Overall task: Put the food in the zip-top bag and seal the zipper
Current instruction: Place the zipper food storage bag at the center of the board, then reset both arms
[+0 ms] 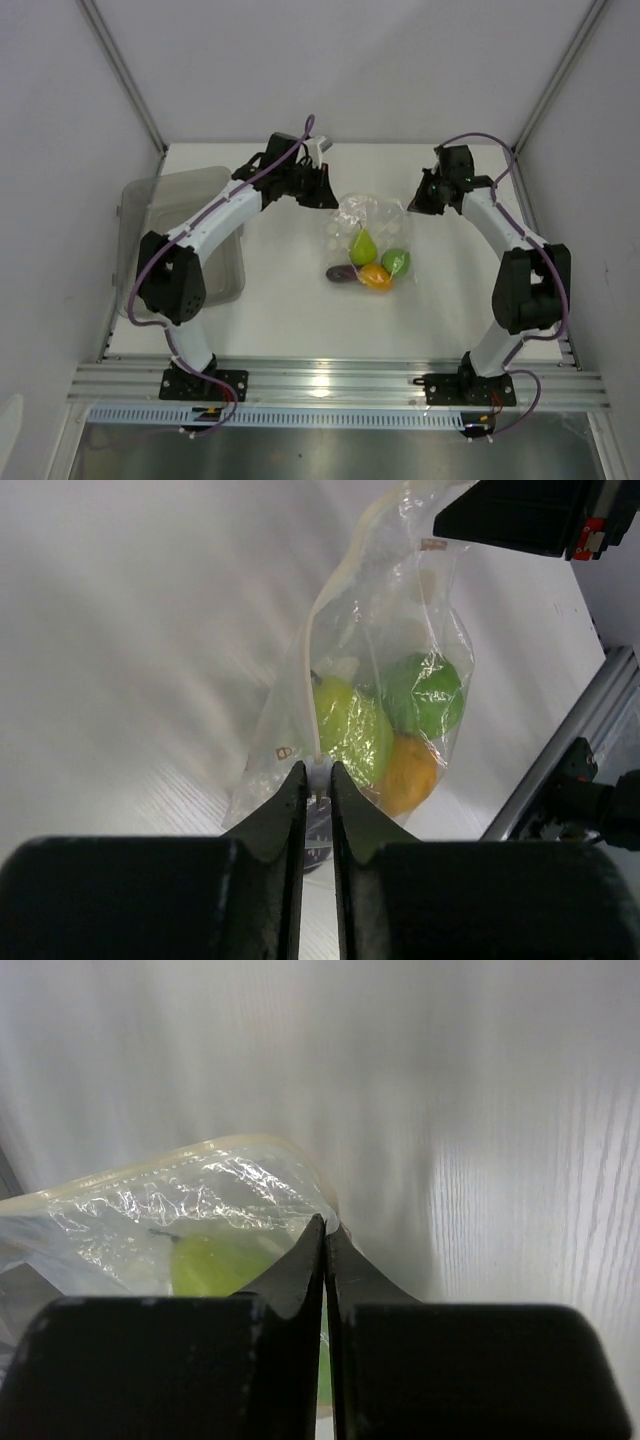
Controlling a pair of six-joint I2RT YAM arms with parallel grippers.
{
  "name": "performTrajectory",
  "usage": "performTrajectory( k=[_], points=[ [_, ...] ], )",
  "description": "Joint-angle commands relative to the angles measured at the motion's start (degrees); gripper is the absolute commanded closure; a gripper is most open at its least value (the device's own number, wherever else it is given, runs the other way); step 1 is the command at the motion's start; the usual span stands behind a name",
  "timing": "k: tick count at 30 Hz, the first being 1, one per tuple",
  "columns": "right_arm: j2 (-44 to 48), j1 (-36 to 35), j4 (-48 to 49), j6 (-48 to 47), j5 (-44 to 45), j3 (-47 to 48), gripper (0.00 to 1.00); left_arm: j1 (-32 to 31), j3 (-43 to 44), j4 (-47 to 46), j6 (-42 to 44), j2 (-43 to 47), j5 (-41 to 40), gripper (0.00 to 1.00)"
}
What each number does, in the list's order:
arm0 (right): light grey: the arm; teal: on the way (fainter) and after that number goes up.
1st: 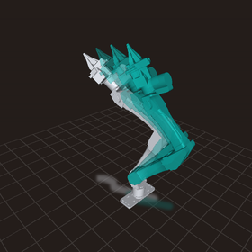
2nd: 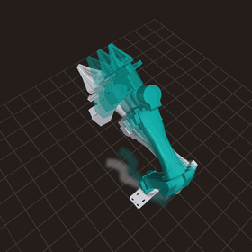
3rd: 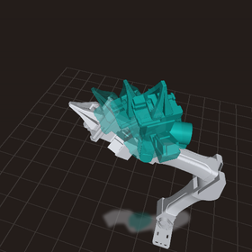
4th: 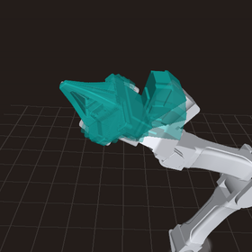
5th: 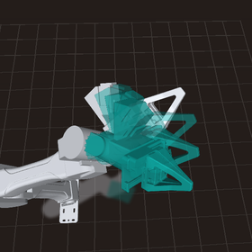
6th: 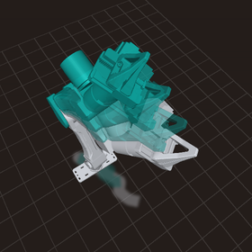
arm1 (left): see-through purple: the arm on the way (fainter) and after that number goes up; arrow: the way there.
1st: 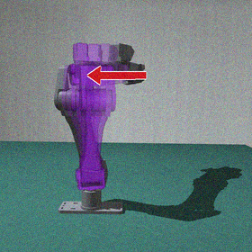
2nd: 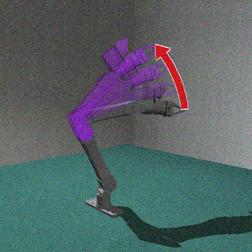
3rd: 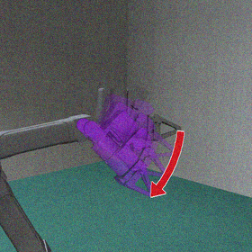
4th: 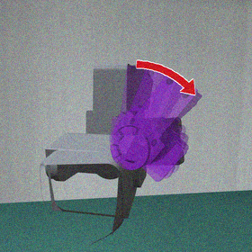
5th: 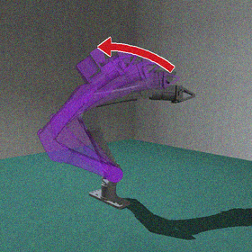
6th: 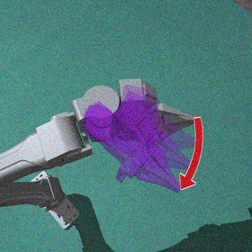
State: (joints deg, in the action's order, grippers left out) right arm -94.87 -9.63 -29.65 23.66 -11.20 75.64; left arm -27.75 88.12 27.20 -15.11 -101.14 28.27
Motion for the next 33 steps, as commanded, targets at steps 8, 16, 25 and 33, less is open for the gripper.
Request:
performTrajectory(
  k=[8, 16, 25, 33],
  points=[
    [-13.23, 0.40, -0.06, -4.85, -1.72, 14.89, 0.93, 2.00, 16.12, 4.08, 0.26, -9.77, -1.19, 0.46],
    [-8.76, 0.49, 0.99, -7.22, -0.05, 12.88, 0.44, 2.17, 11.38, 1.89, 0.44, -3.54, -13.67, 0.21],
    [-1.03, 0.49, -0.59, -7.31, 3.11, 8.75, 0.08, 2.00, 12.52, 3.38, 2.11, 3.84, -31.60, 0.00],
    [12.50, -0.13, -1.20, -4.59, 9.00, -4.60, 0.01, -1.34, -6.80, -3.98, -0.26, 18.94, -30.31, 0.01]
  ],
)
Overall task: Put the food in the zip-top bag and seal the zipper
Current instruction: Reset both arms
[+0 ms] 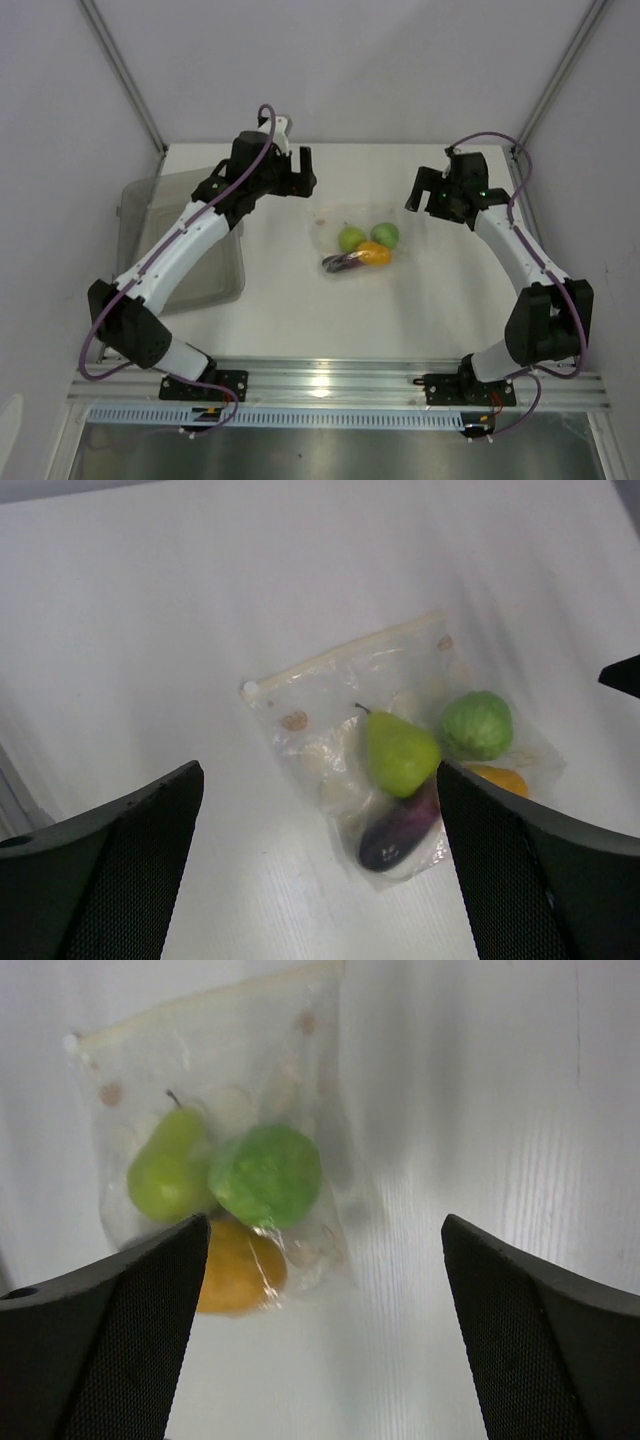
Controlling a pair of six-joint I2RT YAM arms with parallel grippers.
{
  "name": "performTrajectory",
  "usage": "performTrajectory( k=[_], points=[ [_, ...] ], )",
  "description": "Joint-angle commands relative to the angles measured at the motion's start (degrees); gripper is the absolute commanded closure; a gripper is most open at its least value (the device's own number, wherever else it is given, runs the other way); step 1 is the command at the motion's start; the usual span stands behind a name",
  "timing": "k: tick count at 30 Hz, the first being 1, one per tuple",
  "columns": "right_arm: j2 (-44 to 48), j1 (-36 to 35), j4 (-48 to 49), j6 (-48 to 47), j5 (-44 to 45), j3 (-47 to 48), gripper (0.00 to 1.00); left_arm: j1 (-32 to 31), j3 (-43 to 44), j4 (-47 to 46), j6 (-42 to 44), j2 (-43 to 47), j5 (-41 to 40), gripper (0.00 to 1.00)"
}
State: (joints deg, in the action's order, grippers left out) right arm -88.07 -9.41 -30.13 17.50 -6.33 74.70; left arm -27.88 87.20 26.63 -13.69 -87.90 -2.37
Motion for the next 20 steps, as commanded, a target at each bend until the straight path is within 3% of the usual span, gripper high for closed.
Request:
performTrajectory(
  k=[1, 6, 14, 17, 20],
  points=[
    [7.29, -0.87, -1.15, 2.10, 5.35, -6.73, 0.01, -1.21, -11.29, -5.00, -2.82, 10.24, 1.83, 0.00],
    [19.57, -5.52, -4.58, 4.30, 12.21, -15.35, 0.01, -2.27, -31.33, -15.20, -10.12, 23.72, 10.79, 0.01],
    [38.66, -15.89, -9.94, 14.13, 15.46, -29.15, 0.01, -4.55, -45.00, -18.98, -19.77, 41.83, 16.25, 0.00],
    [43.07, -24.94, -11.95, 19.56, 20.47, -28.73, 0.00, -5.08, -50.10, -20.91, -24.17, 48.42, 17.40, 0.00],
    [46.39, -27.76, -7.96, 21.44, 16.98, -29.95, 0.01, -5.08, -57.02, -27.99, -27.07, 56.32, 19.41, 0.01]
  ],
)
